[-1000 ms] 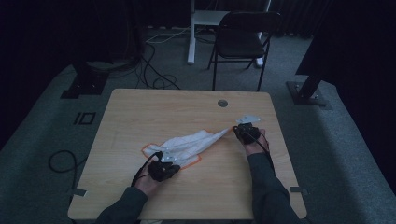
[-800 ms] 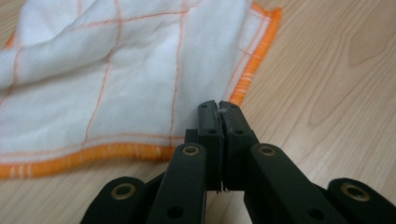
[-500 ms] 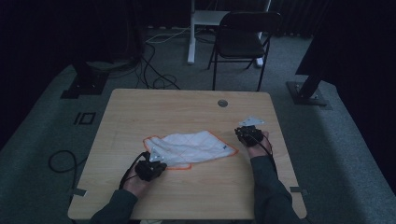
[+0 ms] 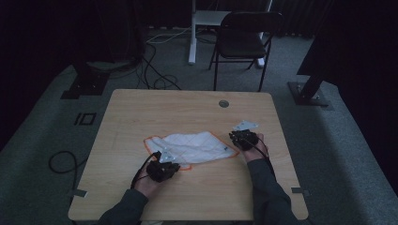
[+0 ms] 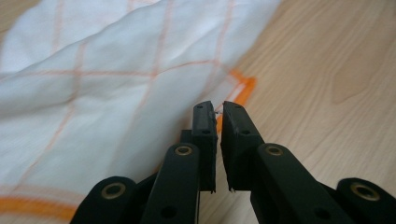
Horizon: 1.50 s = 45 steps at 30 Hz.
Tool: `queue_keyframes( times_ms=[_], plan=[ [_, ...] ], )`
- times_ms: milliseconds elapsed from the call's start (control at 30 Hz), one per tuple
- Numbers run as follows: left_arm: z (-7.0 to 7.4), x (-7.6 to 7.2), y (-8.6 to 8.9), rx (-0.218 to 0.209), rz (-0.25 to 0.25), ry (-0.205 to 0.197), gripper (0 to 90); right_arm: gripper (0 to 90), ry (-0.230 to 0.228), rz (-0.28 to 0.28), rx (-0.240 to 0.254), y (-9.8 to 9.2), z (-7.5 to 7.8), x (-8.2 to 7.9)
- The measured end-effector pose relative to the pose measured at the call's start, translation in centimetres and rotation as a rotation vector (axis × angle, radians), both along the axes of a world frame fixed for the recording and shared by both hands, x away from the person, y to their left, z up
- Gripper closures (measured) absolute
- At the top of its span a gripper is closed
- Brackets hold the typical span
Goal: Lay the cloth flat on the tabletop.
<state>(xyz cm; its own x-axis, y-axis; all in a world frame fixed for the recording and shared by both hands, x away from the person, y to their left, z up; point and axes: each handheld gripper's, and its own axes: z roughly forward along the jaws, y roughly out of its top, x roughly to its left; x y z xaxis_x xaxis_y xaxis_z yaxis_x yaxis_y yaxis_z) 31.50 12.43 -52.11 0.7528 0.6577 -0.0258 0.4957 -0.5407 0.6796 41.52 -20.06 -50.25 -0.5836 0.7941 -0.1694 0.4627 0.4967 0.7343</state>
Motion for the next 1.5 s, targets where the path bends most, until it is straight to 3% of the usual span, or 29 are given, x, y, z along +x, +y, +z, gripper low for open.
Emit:
queue_keyframes(
  times_ms=[200,300,600,833,933,1033,1167,1300,1500],
  plan=[
    [-1.1,0.3,-2.1,0.020,-0.037,0.011,84.7,84.5,0.017,0.065,-0.032,1.8,-1.4,-0.5],
    [-1.4,0.5,-2.7,0.002,-0.030,0.010,82.2,84.3,0.031,0.078,-0.038,2.6,-2.2,-0.4],
    [-0.6,0.5,-2.4,-0.040,-0.005,-0.039,81.4,83.9,0.053,0.080,-0.030,3.6,-3.1,0.1],
    [-1.4,1.1,-3.2,-0.010,-0.006,-0.008,81.7,84.7,0.069,0.065,-0.005,3.4,-3.2,0.5],
    [-1.5,1.1,-3.2,-0.017,-0.003,-0.003,81.6,85.0,0.076,0.063,-0.007,3.4,-3.4,0.6],
    [-1.5,0.8,-2.7,-0.015,-0.007,0.009,82.4,85.5,0.086,0.062,0.011,3.1,-3.5,0.8],
    [-1.5,0.3,-1.7,-0.017,-0.003,0.004,82.9,86.1,0.073,0.066,-0.007,3.0,-3.5,0.8],
    [-1.5,-0.1,0.3,-0.038,0.043,0.016,83.7,86.6,0.077,0.046,-0.010,2.4,-3.5,0.9],
    [-1.3,-0.2,2.4,-0.003,0.089,0.022,84.1,86.7,0.075,0.018,-0.018,1.6,-3.5,0.7]
  ],
)
